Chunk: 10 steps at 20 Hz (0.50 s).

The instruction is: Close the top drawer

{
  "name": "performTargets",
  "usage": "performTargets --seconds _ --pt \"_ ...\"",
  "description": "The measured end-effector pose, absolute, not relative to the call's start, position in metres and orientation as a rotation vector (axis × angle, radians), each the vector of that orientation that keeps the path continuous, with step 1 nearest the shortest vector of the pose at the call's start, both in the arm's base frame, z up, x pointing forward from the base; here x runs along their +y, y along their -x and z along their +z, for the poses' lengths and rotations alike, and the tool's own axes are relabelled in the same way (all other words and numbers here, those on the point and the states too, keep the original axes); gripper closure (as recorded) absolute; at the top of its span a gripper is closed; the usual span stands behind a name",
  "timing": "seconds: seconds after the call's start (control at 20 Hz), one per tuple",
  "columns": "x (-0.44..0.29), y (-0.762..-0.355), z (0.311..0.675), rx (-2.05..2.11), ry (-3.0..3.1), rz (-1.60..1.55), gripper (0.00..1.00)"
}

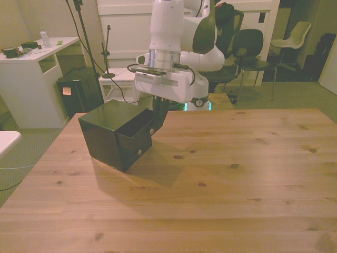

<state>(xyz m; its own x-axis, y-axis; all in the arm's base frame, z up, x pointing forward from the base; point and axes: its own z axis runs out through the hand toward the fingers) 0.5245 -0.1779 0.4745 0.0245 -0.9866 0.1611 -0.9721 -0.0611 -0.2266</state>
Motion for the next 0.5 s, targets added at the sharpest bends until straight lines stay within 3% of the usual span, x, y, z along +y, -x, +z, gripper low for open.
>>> performTargets --seconds 0.5 --pt "-0.197 -0.518 0.476 2.281 2.182 -0.323 1.00"
